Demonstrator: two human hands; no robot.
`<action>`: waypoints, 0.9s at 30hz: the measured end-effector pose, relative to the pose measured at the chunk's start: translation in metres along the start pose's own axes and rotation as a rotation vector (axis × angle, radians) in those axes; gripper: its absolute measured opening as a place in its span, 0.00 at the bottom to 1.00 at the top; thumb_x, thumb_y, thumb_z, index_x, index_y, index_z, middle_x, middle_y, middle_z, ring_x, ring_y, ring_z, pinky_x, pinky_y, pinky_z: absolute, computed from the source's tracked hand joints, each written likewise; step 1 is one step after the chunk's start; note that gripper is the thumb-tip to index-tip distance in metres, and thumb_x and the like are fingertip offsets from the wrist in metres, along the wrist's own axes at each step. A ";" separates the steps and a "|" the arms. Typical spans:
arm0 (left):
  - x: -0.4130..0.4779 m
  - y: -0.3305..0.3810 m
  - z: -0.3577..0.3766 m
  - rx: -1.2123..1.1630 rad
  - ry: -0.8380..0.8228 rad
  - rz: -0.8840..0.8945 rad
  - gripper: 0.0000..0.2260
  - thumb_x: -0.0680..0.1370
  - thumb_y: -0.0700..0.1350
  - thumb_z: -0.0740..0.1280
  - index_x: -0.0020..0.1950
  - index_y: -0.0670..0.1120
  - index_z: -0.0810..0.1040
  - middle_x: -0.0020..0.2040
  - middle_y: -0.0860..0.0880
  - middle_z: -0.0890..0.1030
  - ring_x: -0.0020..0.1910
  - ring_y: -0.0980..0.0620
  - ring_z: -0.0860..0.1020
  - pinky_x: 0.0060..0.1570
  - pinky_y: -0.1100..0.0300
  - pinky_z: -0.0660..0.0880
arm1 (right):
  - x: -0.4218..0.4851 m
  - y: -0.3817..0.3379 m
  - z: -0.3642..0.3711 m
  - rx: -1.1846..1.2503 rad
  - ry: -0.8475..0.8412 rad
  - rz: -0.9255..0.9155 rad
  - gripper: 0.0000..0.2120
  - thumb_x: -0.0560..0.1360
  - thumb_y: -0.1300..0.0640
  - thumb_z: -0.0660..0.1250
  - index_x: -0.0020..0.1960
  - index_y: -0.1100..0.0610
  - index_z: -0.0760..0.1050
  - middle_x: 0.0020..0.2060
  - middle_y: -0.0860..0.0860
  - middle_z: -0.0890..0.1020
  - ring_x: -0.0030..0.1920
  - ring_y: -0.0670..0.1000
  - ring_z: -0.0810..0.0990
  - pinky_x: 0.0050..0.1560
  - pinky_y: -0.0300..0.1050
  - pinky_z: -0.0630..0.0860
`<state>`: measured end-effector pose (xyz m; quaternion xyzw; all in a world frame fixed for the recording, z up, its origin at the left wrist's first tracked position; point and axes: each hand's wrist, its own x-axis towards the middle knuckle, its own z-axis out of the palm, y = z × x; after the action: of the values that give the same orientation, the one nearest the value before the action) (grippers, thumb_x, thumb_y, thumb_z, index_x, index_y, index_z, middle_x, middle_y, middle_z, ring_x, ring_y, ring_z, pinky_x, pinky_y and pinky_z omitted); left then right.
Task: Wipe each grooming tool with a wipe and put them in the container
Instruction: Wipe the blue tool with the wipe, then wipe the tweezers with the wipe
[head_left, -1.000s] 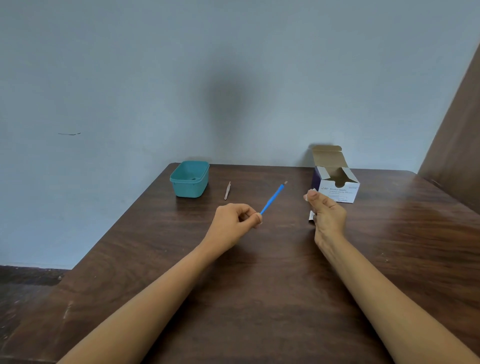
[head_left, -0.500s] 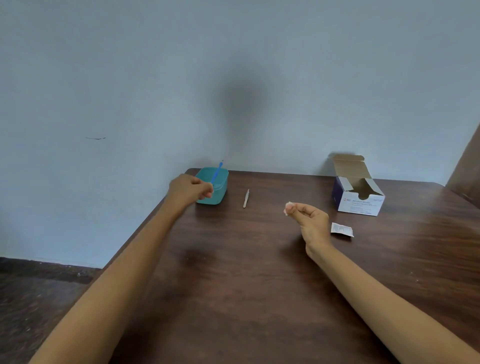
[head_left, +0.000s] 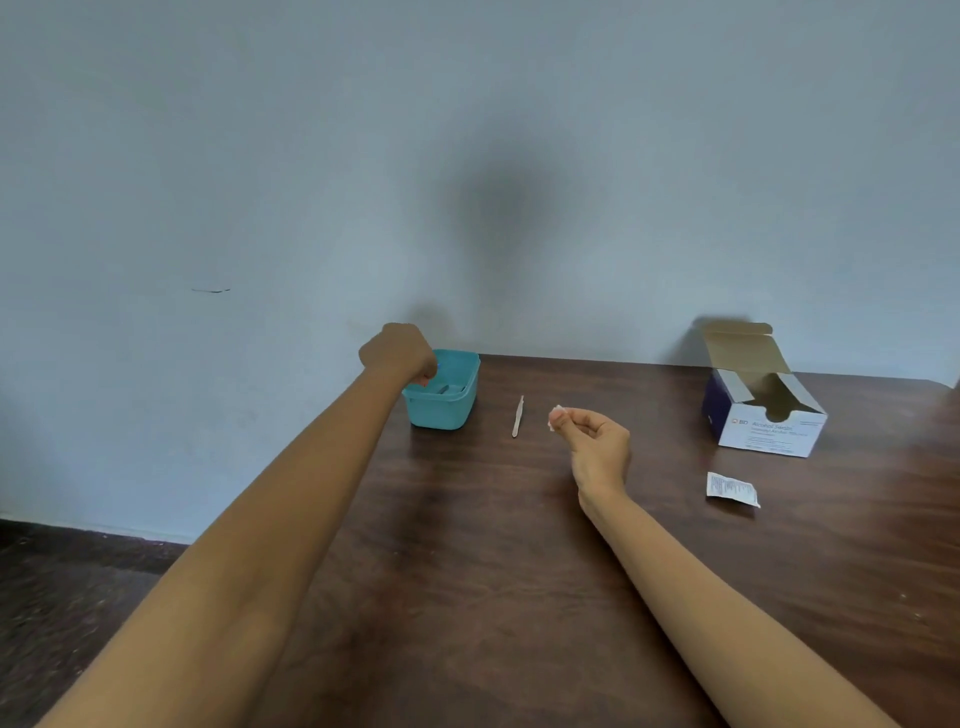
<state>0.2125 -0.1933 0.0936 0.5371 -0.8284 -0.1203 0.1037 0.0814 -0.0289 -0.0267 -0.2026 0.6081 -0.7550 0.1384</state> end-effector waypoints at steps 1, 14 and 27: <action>0.003 0.002 0.003 0.047 0.011 0.000 0.08 0.67 0.37 0.68 0.44 0.44 0.81 0.43 0.48 0.77 0.42 0.51 0.80 0.31 0.64 0.66 | 0.001 0.000 -0.001 -0.002 0.007 -0.004 0.05 0.69 0.54 0.76 0.37 0.50 0.81 0.40 0.49 0.85 0.47 0.48 0.83 0.49 0.36 0.73; 0.030 0.011 0.044 0.415 0.103 0.002 0.12 0.77 0.41 0.64 0.60 0.42 0.76 0.58 0.47 0.78 0.57 0.48 0.78 0.46 0.62 0.69 | 0.005 0.004 0.000 -0.037 -0.023 -0.018 0.06 0.69 0.54 0.76 0.36 0.48 0.80 0.38 0.48 0.85 0.45 0.47 0.83 0.46 0.34 0.74; 0.025 0.020 0.048 0.396 0.179 -0.013 0.06 0.75 0.40 0.68 0.44 0.46 0.71 0.34 0.51 0.66 0.28 0.54 0.65 0.26 0.62 0.55 | 0.008 0.005 -0.001 -0.009 -0.010 0.002 0.04 0.69 0.52 0.76 0.39 0.49 0.81 0.40 0.48 0.85 0.46 0.46 0.83 0.46 0.35 0.73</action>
<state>0.1702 -0.2044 0.0553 0.5607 -0.8200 0.0924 0.0683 0.0742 -0.0329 -0.0311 -0.2065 0.6110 -0.7510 0.1414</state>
